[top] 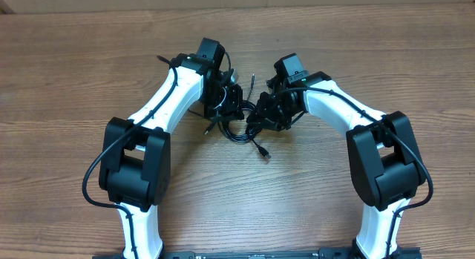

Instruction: Untangle cables

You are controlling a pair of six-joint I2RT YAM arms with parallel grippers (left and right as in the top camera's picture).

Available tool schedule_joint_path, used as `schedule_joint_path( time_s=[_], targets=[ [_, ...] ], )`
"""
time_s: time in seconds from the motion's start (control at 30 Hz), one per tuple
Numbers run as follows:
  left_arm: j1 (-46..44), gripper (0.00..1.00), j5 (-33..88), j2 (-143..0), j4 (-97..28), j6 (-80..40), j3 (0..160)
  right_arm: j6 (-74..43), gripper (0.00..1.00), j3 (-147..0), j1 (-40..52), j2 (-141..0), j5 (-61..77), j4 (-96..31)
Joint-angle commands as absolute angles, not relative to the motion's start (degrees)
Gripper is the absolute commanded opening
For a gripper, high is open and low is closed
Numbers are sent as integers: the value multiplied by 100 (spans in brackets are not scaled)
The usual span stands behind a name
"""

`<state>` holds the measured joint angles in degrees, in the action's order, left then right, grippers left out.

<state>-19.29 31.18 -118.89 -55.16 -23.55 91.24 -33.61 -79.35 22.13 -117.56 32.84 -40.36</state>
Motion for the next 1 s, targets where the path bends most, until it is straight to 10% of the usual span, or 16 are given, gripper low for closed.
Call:
schedule_joint_path(
  time_s=[0.0, 0.97],
  targets=[
    [-1905, 4, 2353, -11813, -5588, -2320, 9039, -3439, 27, -8064, 2362, -11590, 3044, -3905],
    [-1953, 4, 1951, -12602, -5349, -2270, 9002, -3966, 28, -8064, 2803, -11590, 2056, -3667]
  ],
)
